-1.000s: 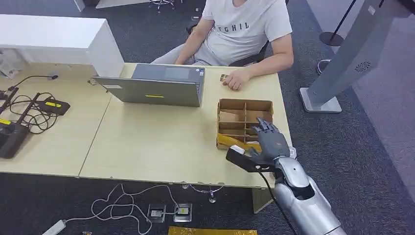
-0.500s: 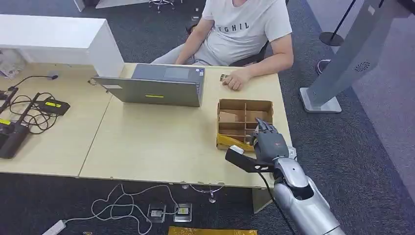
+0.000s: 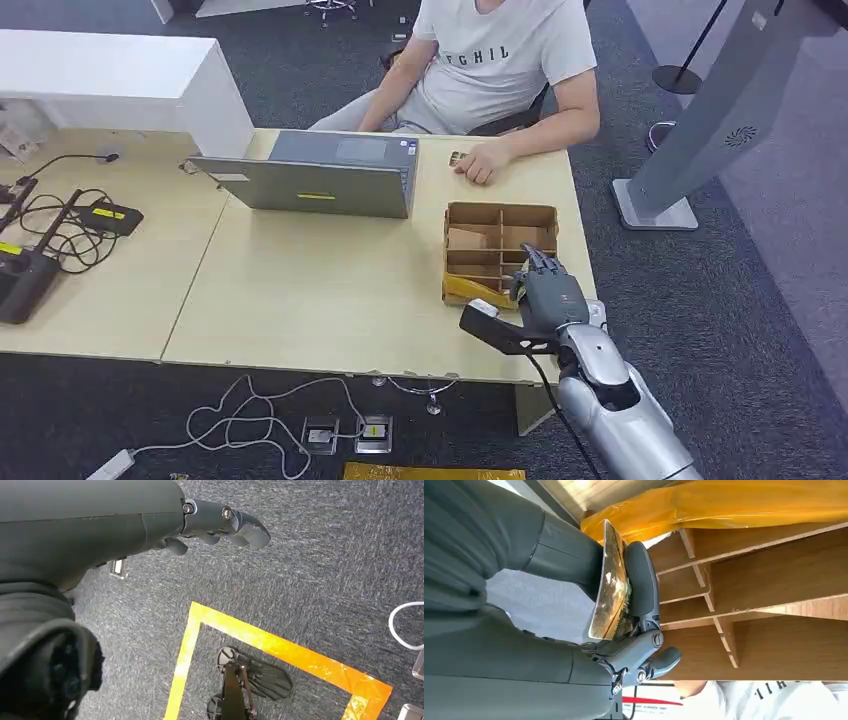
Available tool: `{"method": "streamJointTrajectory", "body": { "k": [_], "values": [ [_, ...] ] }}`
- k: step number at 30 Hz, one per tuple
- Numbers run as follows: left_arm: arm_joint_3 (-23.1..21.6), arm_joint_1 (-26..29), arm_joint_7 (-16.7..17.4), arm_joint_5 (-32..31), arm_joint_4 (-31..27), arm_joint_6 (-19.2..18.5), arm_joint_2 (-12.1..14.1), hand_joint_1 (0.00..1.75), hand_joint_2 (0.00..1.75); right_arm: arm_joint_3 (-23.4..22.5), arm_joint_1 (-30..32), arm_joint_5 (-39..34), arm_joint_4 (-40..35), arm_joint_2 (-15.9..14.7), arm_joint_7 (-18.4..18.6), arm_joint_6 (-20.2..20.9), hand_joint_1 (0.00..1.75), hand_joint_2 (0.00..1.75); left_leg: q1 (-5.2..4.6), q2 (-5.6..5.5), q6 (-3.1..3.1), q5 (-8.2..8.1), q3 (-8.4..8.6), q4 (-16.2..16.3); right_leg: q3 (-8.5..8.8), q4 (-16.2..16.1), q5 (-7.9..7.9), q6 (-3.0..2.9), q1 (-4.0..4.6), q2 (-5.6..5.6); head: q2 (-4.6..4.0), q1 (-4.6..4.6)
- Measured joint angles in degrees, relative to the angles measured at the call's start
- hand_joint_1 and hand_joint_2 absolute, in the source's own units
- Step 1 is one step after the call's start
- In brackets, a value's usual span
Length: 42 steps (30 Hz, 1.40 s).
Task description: Pass the card to the sensor for recognition and then transmit it.
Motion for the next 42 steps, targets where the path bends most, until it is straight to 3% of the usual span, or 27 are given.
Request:
{"method": "streamJointTrajectory", "body": {
  "k": [5, 15, 20, 25, 31, 36, 42],
  "values": [
    [0.0, 0.0, 0.0, 0.2, 0.0, 0.1, 0.0, 0.00, 0.00, -0.8, 0.0, 1.2, -1.2, 0.0, -0.5, -2.3, 1.75, 1.75, 0.00, 0.00, 0.00, 0.00, 0.00, 0.0, 0.00, 0.0, 0.00, 0.00, 0.00, 0.00, 0.00, 0.00],
    [0.0, 0.0, -0.5, 0.2, 0.0, 0.2, 0.0, 0.00, 0.00, -6.6, -4.2, 2.1, -12.0, -1.7, -2.1, -2.4, 1.75, 1.75, 0.00, 0.01, 0.00, 0.00, 0.02, 0.0, 0.00, 0.0, 0.01, 0.00, 0.00, 0.02, 0.00, 0.00],
    [0.0, 0.0, -0.7, 0.2, 0.0, 0.1, 0.0, 0.00, 0.00, -8.4, -5.0, 2.2, -14.0, -2.1, -3.9, -4.6, 1.75, 1.75, 0.00, 0.01, 0.00, 0.00, 0.01, 0.0, 0.00, 0.0, 0.01, 0.00, 0.00, 0.02, 0.00, 0.00],
    [0.0, 0.0, -0.7, 0.2, 0.0, 0.1, 0.0, 0.00, 0.00, -8.6, -5.7, 3.1, -10.9, -2.0, -6.8, -10.5, 1.75, 1.75, 0.00, 0.01, 0.00, 0.00, 0.00, 0.0, 0.01, 0.0, 0.01, 0.00, 0.00, -0.01, 0.00, 0.00],
    [0.0, 0.0, -0.7, 0.5, 0.0, 0.3, 0.0, 0.00, 0.00, -8.5, -6.3, 2.4, -6.4, -1.4, -7.7, -11.1, 1.75, 1.75, 0.01, -0.01, 0.00, 0.00, -0.02, 0.0, 0.01, 0.0, 0.01, 0.00, 0.00, -0.01, 0.02, 0.02],
    [0.0, 0.0, -0.7, 0.8, 0.0, 0.4, 0.0, 0.00, 0.00, -8.4, -6.3, 1.5, -0.7, -0.1, -9.1, -14.8, 1.75, 1.75, 0.01, -0.01, 0.00, 0.00, -0.04, 0.0, 0.01, 0.0, 0.00, 0.00, 0.00, -0.03, 0.00, 0.00],
    [0.0, 0.0, -0.7, 0.8, 0.0, 0.4, 0.0, 0.00, 0.00, -8.4, -6.7, 1.3, 2.9, 0.6, -9.1, -14.9, 1.75, 1.75, 0.01, -0.01, 0.00, 0.00, -0.04, 0.0, 0.00, 0.0, 0.00, 0.00, 0.00, -0.03, 0.02, 0.00]
  ]
}}
